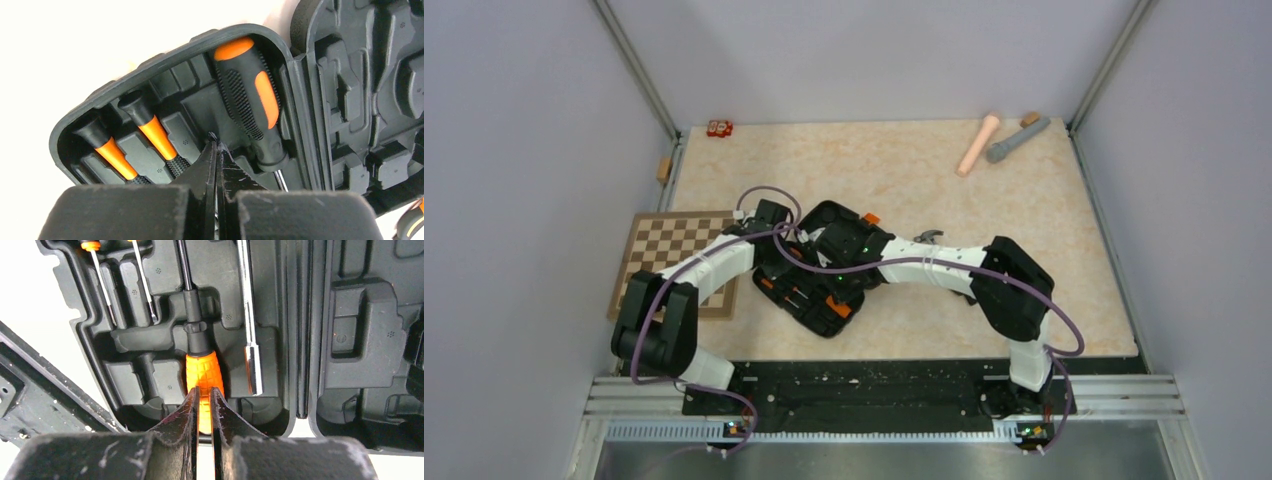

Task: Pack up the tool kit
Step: Adjust the screwdriver in the toolbox.

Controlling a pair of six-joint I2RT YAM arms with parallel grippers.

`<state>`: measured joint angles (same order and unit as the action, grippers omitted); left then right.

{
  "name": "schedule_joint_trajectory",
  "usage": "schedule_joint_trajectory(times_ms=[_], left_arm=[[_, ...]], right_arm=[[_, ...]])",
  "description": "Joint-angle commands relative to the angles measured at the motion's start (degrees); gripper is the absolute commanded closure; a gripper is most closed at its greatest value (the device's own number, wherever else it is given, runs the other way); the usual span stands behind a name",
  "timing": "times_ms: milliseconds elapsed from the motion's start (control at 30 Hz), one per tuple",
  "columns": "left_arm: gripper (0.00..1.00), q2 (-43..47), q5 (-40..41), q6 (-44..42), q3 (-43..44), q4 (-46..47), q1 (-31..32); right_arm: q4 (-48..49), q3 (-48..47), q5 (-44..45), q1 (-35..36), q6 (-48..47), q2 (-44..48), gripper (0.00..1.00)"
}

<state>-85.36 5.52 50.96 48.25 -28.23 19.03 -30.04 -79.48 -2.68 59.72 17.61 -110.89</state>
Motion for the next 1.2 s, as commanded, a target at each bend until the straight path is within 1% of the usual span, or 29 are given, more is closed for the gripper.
schedule_joint_trajectory(times_ms=[0, 167, 233, 333, 400, 500, 633, 767, 967, 1167], left_arm=[[1.0, -8.2, 0.7, 1.7, -4.6, 2.0, 0.9], [1.0, -10.3, 0.3, 1.4, -3.2, 1.3, 1.3], [1.0, -9.1, 1.2, 1.1, -2.3, 0.5, 1.5], [1.0, -4.9, 2.8, 0.5, -0.3, -1.2, 1.6], [0.95, -1.0, 3.4, 0.1, 1.8, -2.6, 1.6], [0.85, 4.0, 3.7, -0.3, 5.0, -3.4, 1.6], [0.78, 7.1, 3.5, -0.9, 9.0, -3.6, 1.6], [0.76, 6.2, 2.3, -1.6, 11.0, -2.4, 1.5], [0.75, 1.5, 1.9, -2.8, 12.2, 0.1, 1.6], [0.78, -3.1, 2.9, -4.1, 13.4, 0.4, 1.6]], right_arm=[[-1.9, 3.5, -0.8, -0.3, 0.0, -5.7, 0.97], [-2.6, 3.7, -0.8, -0.6, -0.6, -6.0, 0.97], [-2.2, 3.7, -0.9, -0.5, -1.2, -5.3, 0.97], [-1.9, 2.6, -0.9, -0.6, -2.3, -2.8, 0.95], [-2.5, 0.7, -0.1, -0.5, -2.9, -0.7, 0.94], [-4.5, -2.9, 1.7, -1.0, -3.7, 1.2, 0.9], [-5.6, -5.5, 5.6, -2.4, -4.3, 3.6, 0.85], [-5.6, -5.5, 6.7, -3.9, -5.0, 4.8, 0.82], [-5.6, -5.4, 6.1, -4.8, -6.2, 2.9, 0.81], [-3.5, -4.9, 3.5, -4.7, -6.6, 2.3, 0.81]])
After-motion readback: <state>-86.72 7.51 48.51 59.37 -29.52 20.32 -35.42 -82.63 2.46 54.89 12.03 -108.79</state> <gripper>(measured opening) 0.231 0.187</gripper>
